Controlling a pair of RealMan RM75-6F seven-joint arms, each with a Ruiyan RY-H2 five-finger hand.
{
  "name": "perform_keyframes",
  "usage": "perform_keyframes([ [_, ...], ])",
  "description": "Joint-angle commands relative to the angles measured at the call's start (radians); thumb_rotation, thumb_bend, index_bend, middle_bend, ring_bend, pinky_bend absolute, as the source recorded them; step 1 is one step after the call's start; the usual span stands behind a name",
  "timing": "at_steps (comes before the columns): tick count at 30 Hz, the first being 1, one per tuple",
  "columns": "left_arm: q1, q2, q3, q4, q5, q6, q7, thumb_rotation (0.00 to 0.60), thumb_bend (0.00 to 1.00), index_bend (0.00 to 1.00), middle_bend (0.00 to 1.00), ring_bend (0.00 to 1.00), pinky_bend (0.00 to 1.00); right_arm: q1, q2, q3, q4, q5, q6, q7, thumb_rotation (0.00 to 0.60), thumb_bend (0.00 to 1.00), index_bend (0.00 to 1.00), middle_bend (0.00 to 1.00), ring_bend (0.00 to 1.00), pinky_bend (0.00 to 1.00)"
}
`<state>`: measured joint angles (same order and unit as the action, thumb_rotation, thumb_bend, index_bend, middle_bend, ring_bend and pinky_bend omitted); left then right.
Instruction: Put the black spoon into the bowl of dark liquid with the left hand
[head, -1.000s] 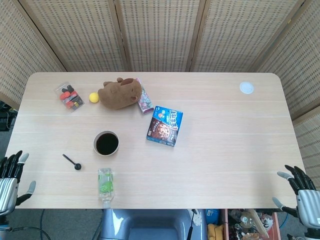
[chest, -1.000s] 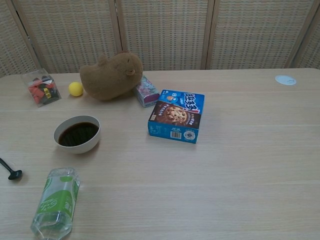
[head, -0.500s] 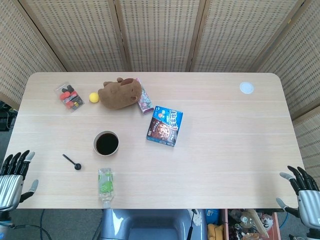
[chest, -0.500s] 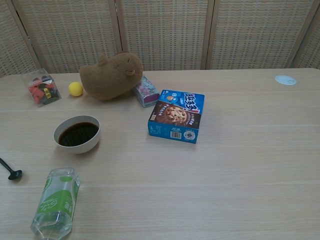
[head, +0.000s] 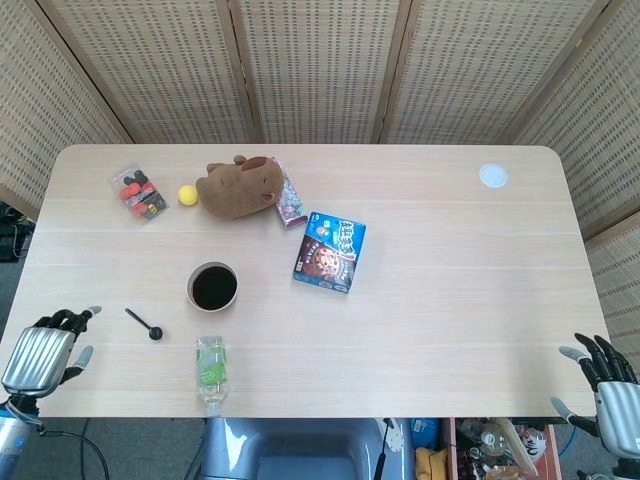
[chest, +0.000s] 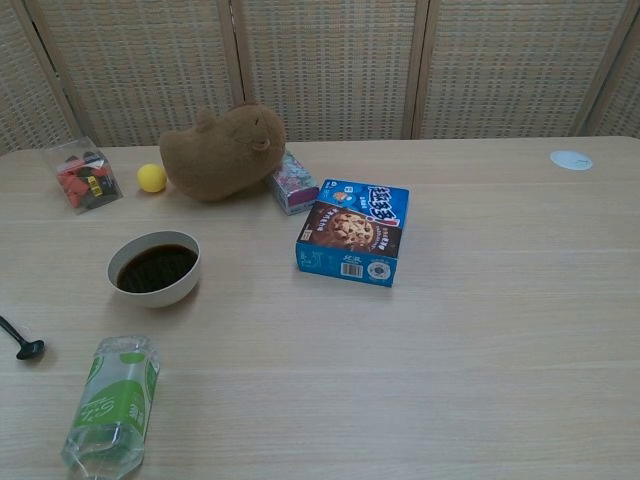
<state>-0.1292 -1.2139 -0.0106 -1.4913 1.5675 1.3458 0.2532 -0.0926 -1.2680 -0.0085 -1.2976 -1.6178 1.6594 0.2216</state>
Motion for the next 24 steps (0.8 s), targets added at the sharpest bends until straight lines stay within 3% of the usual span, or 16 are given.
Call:
perform_keyframes([
  [1,-0.045,-0.008,-0.016,0.03,-0.02,-0.058,0.029,0.6,0.37,0.32,0.64,0.45,0.55,-0.001,0.001,-0.001,-0.001,0.001,0.0,0.003,0.6,0.3,0.29,0.23,0.11,0.21],
  [7,-0.104,-0.021,-0.024,0.072,-0.05,-0.154,0.051,0.6,0.38,0.37,0.75,0.55,0.62,-0.003,0.001,0.0,0.001,0.006,-0.001,0.005,0.6,0.3,0.29,0.23,0.11,0.21],
  [15,-0.168,-0.046,-0.03,0.133,-0.096,-0.263,0.058,0.6,0.38,0.4,0.77,0.57,0.63,-0.004,0.0,-0.002,0.004,0.008,-0.004,0.02,0.6,0.3,0.29,0.23,0.11,0.21],
  [24,-0.211,-0.106,-0.04,0.233,-0.141,-0.328,0.038,0.6,0.24,0.43,0.77,0.57,0.63,-0.007,0.0,-0.003,0.012,0.014,-0.006,0.036,0.6,0.3,0.29,0.23,0.11,0.21],
])
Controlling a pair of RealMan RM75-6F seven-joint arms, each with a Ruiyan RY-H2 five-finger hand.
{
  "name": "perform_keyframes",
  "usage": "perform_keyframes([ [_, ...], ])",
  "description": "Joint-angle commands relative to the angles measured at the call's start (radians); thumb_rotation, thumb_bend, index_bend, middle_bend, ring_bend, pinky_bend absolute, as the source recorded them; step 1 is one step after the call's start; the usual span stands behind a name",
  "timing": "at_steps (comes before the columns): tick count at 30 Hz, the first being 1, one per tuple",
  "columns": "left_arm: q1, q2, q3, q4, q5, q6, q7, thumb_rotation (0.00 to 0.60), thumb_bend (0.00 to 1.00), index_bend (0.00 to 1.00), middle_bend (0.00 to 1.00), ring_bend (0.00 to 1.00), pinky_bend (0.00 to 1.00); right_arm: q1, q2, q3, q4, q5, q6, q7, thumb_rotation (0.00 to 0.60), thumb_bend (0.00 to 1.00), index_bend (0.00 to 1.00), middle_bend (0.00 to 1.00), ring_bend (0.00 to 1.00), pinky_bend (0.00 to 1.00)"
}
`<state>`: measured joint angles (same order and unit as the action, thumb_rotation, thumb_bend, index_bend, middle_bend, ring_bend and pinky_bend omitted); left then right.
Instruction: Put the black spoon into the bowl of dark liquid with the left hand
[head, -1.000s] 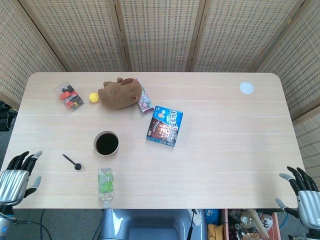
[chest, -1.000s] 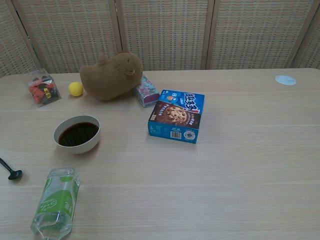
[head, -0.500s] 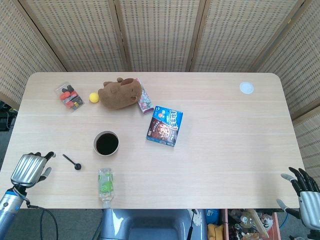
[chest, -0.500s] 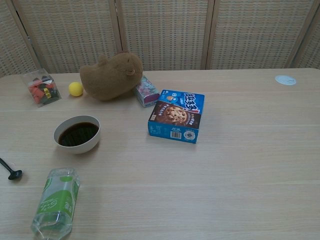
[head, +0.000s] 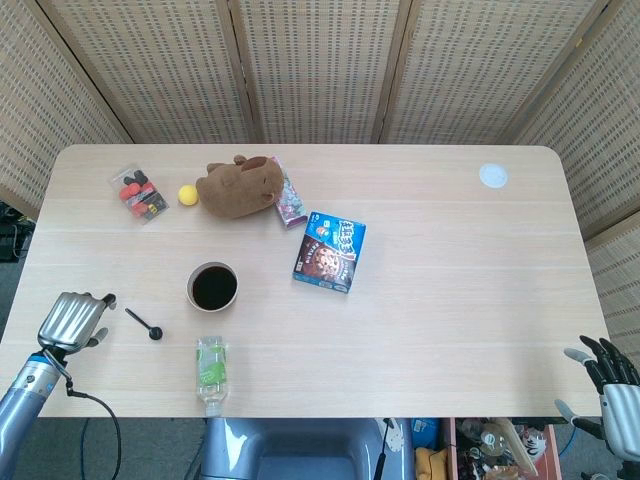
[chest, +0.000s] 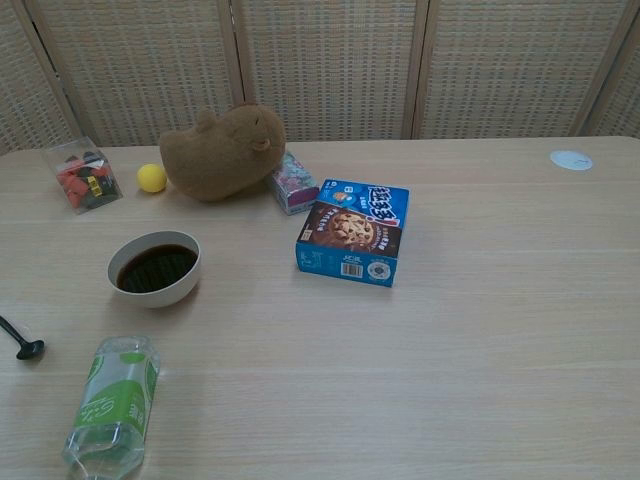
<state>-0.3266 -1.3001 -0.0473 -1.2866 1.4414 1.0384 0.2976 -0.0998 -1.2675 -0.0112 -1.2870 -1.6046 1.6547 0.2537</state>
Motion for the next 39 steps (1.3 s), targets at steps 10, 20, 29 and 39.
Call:
perform_keyframes([
  [10,-0.054,-0.107,-0.002,0.158,-0.059,-0.099,-0.044,0.6,0.24,0.48,0.78,0.58,0.63,-0.001,-0.002,0.001,0.011,0.008,-0.007,0.016,0.6,0.3,0.29,0.23,0.11,0.21],
  [20,-0.092,-0.17,0.002,0.252,-0.06,-0.132,-0.066,0.6,0.24,0.51,0.78,0.58,0.63,-0.003,0.0,0.0,0.012,0.017,-0.016,0.013,0.6,0.3,0.29,0.23,0.11,0.21],
  [29,-0.123,-0.201,0.01,0.297,-0.054,-0.153,-0.068,0.6,0.29,0.53,0.78,0.58,0.63,-0.005,0.001,0.001,0.011,0.029,-0.027,0.013,0.6,0.3,0.29,0.23,0.11,0.21],
  [39,-0.139,-0.224,0.015,0.33,-0.061,-0.172,-0.066,0.6,0.35,0.53,0.78,0.58,0.63,-0.007,0.002,0.002,0.011,0.035,-0.033,0.012,0.6,0.3,0.29,0.23,0.11,0.21],
])
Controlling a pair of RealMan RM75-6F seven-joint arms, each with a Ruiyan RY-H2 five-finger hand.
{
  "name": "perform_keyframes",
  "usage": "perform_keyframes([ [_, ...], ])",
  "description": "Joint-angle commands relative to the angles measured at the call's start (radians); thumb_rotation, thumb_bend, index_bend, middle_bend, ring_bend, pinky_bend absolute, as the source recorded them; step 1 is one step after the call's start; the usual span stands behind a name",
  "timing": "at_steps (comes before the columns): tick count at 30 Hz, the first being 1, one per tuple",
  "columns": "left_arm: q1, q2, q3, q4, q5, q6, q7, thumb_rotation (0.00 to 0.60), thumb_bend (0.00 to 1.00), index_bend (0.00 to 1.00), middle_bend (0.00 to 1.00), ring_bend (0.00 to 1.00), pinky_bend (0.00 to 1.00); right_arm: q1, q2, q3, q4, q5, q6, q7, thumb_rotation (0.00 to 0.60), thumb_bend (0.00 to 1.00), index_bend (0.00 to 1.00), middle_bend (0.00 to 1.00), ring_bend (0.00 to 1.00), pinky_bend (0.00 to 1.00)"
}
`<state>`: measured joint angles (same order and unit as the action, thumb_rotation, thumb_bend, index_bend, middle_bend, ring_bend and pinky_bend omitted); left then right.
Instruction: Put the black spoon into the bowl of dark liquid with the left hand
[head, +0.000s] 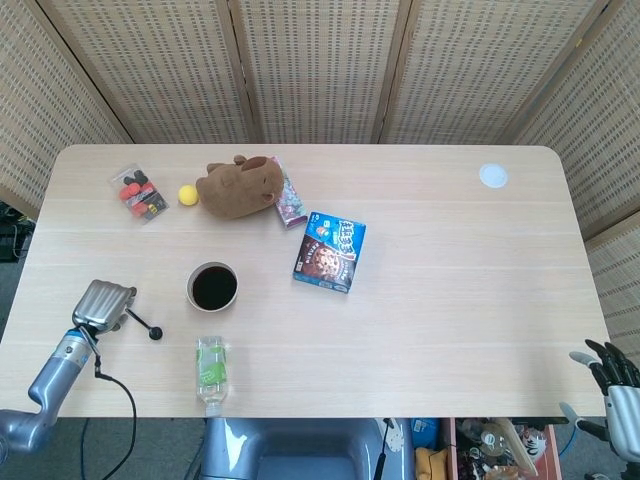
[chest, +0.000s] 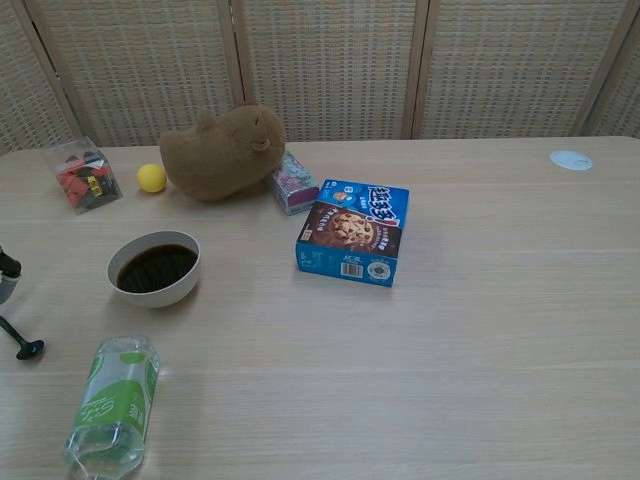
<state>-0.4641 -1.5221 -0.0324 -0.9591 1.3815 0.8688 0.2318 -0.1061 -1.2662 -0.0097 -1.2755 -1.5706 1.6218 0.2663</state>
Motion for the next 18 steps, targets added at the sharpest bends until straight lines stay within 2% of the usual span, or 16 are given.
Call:
perform_keyframes([
  [1,-0.003,-0.003,0.001,0.005,-0.002,-0.004,0.001,0.6,0.35,0.53,0.78,0.58,0.63,-0.001,0.0,0.0,0.0,0.001,0.0,0.0,0.6,0.3,0.29,0.23,0.11,0.21],
  [18,-0.018,-0.039,0.013,0.049,-0.023,-0.038,0.004,0.6,0.35,0.54,0.78,0.58,0.63,-0.007,-0.003,0.0,0.007,0.011,-0.007,0.005,0.6,0.3,0.29,0.23,0.11,0.21],
])
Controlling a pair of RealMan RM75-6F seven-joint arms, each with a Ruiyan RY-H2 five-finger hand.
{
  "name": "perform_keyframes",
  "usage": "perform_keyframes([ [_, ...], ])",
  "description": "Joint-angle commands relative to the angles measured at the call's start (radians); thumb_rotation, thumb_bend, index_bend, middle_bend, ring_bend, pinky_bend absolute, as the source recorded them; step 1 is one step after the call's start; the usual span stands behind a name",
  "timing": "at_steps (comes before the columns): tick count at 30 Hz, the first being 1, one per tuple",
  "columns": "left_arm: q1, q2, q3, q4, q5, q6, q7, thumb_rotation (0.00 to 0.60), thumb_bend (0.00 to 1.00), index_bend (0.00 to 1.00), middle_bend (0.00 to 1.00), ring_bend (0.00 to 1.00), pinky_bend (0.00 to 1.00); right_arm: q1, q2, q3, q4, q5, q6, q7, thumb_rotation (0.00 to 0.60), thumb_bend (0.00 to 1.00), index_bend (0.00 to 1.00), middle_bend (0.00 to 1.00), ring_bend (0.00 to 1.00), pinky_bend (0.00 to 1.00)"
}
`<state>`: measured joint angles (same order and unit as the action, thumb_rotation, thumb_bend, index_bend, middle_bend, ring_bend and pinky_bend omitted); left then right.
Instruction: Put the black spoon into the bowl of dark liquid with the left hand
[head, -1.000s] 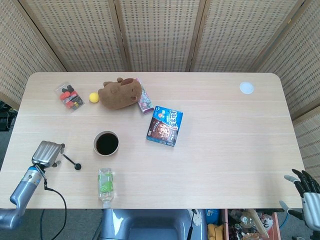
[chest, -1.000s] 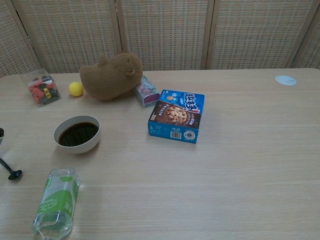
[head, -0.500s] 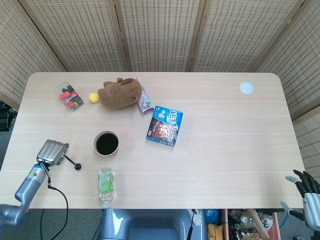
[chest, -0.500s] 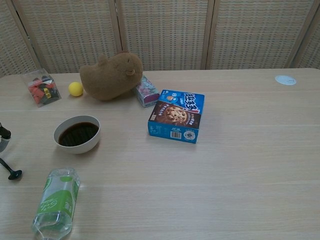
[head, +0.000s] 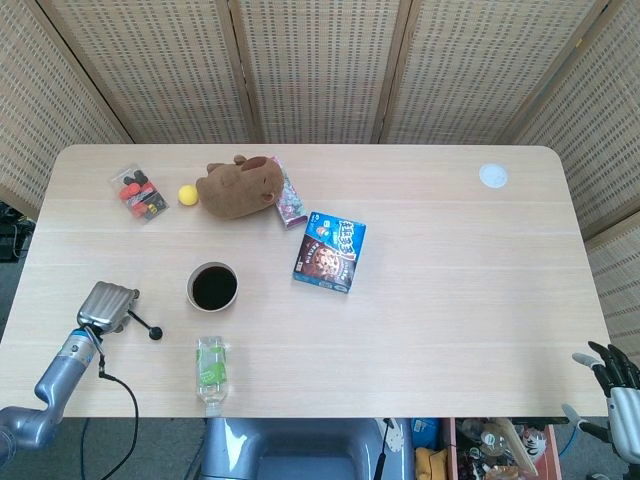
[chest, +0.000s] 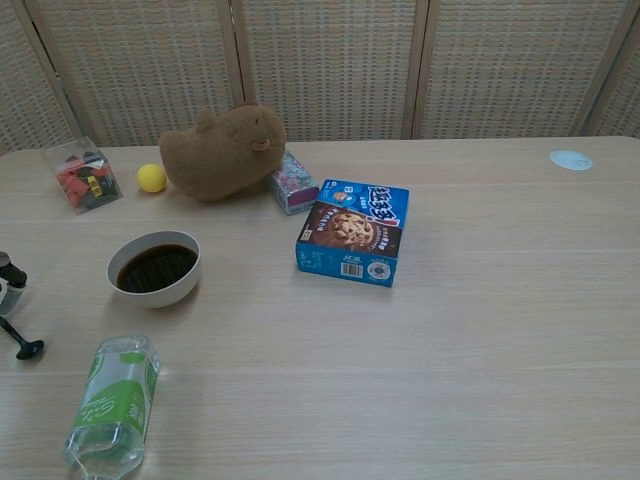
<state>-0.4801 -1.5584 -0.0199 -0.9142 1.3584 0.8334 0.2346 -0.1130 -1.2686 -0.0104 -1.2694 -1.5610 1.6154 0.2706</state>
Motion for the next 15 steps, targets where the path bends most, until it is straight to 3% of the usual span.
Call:
perform_keyframes([
  [1,-0.004,-0.004,0.001,0.006,-0.001,-0.003,0.003,0.6,0.35,0.54,0.78,0.58,0.63,-0.001,0.0,0.0,0.001,0.002,-0.001,0.001,0.6,0.3,0.29,0.23,0.11,0.21],
  [15,-0.017,-0.02,0.001,0.024,-0.017,-0.023,0.012,0.6,0.35,0.54,0.78,0.58,0.63,-0.008,0.0,0.001,0.006,0.008,-0.001,0.003,0.6,0.3,0.29,0.23,0.11,0.21],
])
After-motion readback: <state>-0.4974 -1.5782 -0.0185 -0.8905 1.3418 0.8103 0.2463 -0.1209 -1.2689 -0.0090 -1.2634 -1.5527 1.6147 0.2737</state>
